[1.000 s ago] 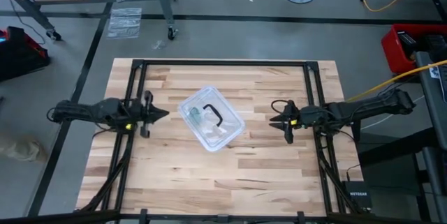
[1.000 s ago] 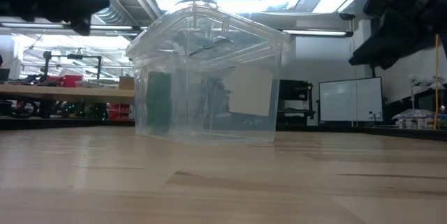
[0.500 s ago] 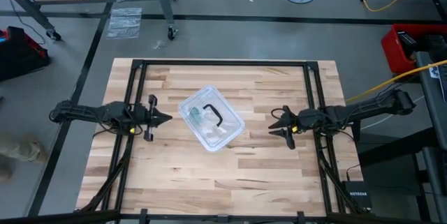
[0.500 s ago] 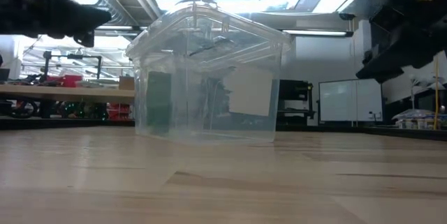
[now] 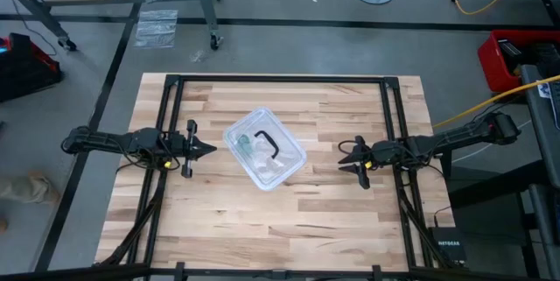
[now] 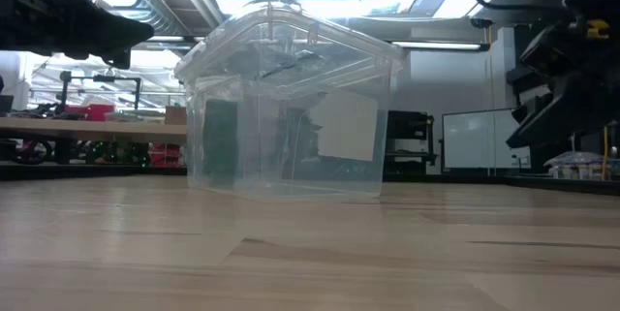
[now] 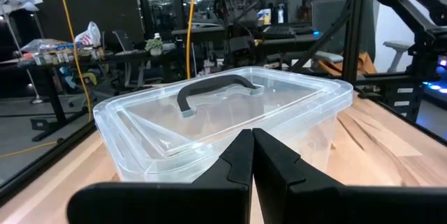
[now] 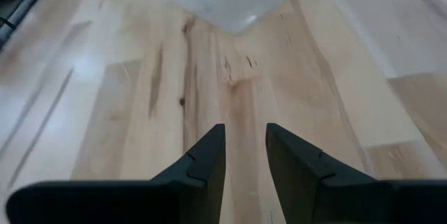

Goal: Roll bandage
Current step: Return to Home Position

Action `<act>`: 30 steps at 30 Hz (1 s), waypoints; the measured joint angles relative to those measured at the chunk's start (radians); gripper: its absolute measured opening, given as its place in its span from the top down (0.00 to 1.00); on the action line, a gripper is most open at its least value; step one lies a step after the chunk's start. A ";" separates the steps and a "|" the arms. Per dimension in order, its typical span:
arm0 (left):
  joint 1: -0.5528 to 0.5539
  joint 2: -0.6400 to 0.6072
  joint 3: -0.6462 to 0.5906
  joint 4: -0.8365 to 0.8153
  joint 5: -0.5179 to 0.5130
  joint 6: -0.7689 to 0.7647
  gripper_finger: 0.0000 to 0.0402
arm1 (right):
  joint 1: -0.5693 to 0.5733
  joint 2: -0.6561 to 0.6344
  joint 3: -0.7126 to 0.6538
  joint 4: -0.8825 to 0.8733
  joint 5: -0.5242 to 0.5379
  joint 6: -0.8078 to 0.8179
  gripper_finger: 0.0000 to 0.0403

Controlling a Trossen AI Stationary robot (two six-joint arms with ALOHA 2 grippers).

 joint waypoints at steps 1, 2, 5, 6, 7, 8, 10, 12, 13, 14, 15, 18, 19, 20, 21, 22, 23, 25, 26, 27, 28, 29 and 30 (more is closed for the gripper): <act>0.000 0.000 0.000 0.000 0.000 0.000 1.00 | 0.000 0.000 -0.005 -0.001 0.001 0.000 0.73; 0.000 0.000 0.000 0.000 0.000 0.000 1.00 | 0.000 0.000 -0.009 -0.004 0.001 0.000 0.73; 0.000 0.000 0.000 0.000 0.000 0.000 1.00 | 0.000 0.000 -0.010 -0.007 0.003 -0.005 0.73; 0.000 0.000 0.000 0.000 0.000 0.000 1.00 | 0.000 0.000 -0.010 -0.009 0.004 -0.010 0.73; 0.000 0.000 0.000 0.000 0.000 0.000 1.00 | 0.000 0.000 -0.010 -0.011 0.005 -0.019 0.73; 0.000 0.000 0.000 0.000 0.000 0.000 1.00 | 0.000 0.000 -0.010 -0.012 0.007 -0.022 0.73; 0.000 0.000 0.000 0.000 0.000 0.000 1.00 | 0.000 0.000 -0.010 -0.026 0.010 -0.023 0.73; 0.000 0.000 0.000 0.000 0.000 0.000 1.00 | 0.000 0.000 -0.010 -0.028 0.010 -0.023 0.73; 0.000 0.000 0.000 0.000 0.000 0.000 1.00 | 0.000 0.000 -0.010 -0.025 0.010 -0.023 0.73; 0.000 0.000 0.000 0.000 0.000 0.000 1.00 | 0.000 0.000 -0.010 -0.026 0.010 -0.023 0.73; 0.000 0.000 0.000 0.000 0.000 0.000 1.00 | 0.000 0.000 -0.010 -0.027 0.010 -0.023 0.73; 0.000 0.000 0.000 0.000 0.000 0.000 1.00 | 0.000 0.000 -0.010 -0.026 0.010 -0.023 0.73; 0.000 0.000 0.000 0.000 0.000 0.000 1.00 | 0.000 0.000 -0.010 -0.026 0.010 -0.023 0.73; 0.000 0.000 0.000 0.000 0.000 0.000 1.00 | 0.000 0.000 -0.010 -0.026 0.010 -0.023 0.73; 0.000 0.000 0.000 0.000 0.000 0.000 1.00 | 0.000 0.000 -0.010 -0.026 0.010 -0.023 0.73; 0.000 0.000 0.000 0.000 0.000 0.000 1.00 | 0.001 0.000 -0.010 -0.027 0.010 -0.023 0.73; 0.000 0.000 0.000 0.000 0.000 0.000 1.00 | 0.003 -0.001 -0.010 -0.028 0.010 -0.023 0.73; 0.000 0.000 0.000 0.000 0.000 0.000 1.00 | 0.000 -0.014 -0.010 -0.027 0.009 -0.023 0.73; 0.000 0.000 0.000 0.000 0.000 0.000 1.00 | -0.001 -0.021 -0.010 -0.025 0.009 -0.023 0.73; 0.000 0.000 0.000 0.000 0.000 0.000 1.00 | -0.003 -0.027 -0.010 -0.027 0.010 -0.023 0.73; 0.000 0.000 0.000 0.000 0.000 0.000 1.00 | -0.008 -0.031 -0.010 -0.031 0.009 -0.023 0.73; 0.000 0.000 0.000 0.000 0.000 0.000 1.00 | -0.010 -0.038 -0.010 -0.036 0.010 -0.023 0.73; 0.000 0.000 0.000 0.000 0.000 0.000 1.00 | -0.015 -0.047 -0.010 -0.034 0.010 -0.023 0.73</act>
